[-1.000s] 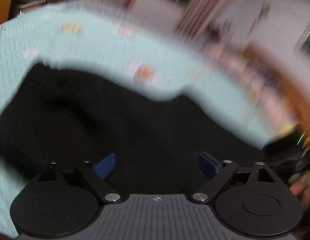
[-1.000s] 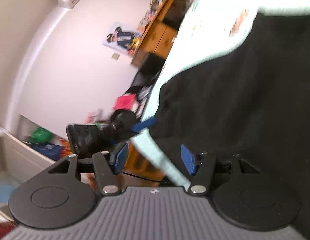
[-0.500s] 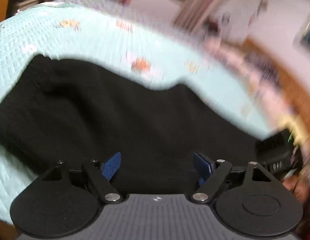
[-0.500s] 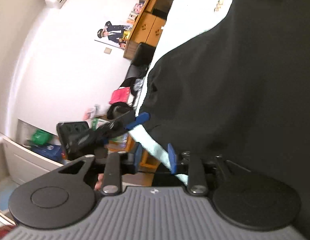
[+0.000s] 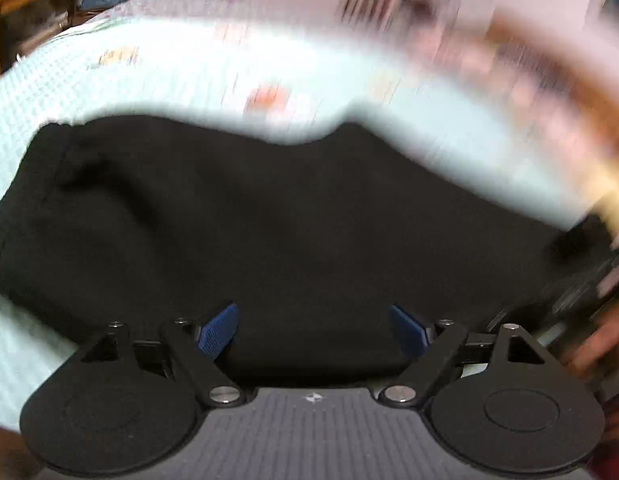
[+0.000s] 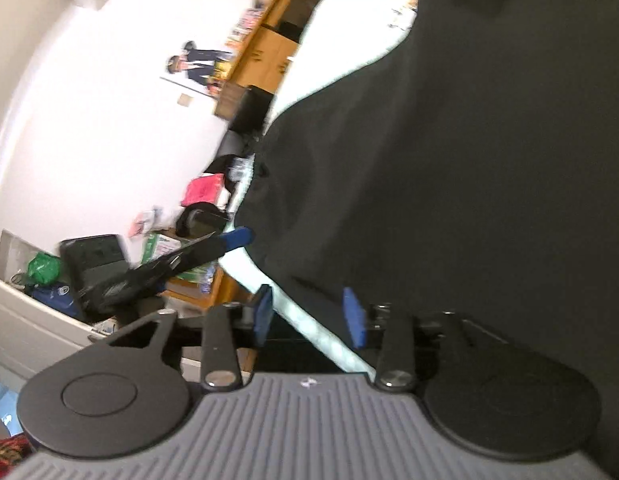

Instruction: Fold clothes

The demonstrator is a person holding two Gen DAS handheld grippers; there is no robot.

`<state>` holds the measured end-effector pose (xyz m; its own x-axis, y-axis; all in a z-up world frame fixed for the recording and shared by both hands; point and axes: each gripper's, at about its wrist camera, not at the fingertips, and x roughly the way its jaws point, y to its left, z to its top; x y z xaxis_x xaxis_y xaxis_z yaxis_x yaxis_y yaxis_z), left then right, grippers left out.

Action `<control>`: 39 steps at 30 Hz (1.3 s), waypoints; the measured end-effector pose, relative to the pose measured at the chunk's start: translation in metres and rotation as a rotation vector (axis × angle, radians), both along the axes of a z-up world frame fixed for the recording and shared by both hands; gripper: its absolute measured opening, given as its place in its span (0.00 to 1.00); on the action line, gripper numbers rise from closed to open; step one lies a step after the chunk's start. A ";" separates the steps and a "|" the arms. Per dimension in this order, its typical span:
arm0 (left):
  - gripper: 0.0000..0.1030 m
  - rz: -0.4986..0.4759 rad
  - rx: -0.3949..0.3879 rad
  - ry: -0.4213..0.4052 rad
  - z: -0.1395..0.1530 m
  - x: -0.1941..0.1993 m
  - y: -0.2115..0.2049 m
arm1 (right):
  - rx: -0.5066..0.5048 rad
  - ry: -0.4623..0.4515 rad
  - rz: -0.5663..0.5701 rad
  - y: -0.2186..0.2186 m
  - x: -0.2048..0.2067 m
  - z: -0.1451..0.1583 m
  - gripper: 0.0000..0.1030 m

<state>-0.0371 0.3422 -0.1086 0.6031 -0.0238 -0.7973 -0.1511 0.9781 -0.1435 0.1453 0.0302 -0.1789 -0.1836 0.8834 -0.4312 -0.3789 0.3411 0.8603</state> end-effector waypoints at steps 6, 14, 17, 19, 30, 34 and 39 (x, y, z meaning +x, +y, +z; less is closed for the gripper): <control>0.82 0.000 0.060 -0.016 0.019 -0.006 -0.021 | 0.057 0.003 -0.120 -0.067 -0.002 0.010 0.36; 0.99 0.041 0.142 0.085 -0.013 0.026 -0.038 | 0.050 -0.009 -0.422 -0.227 0.002 -0.003 0.28; 0.94 0.048 0.116 0.058 -0.003 0.027 -0.041 | 0.036 -0.023 -0.557 -0.273 -0.002 -0.003 0.28; 0.90 0.052 0.093 0.052 0.005 0.028 -0.041 | 0.112 -0.053 -0.603 -0.301 -0.007 0.007 0.42; 0.92 0.211 0.042 0.084 0.002 0.051 -0.033 | 0.287 0.155 -1.032 -0.411 -0.019 -0.060 0.08; 0.90 0.229 0.011 0.040 0.023 0.045 -0.043 | 0.296 0.143 -1.118 -0.426 -0.027 -0.067 0.43; 0.94 0.169 -0.006 0.014 0.023 0.063 -0.065 | 0.307 0.124 -1.224 -0.443 -0.038 -0.075 0.47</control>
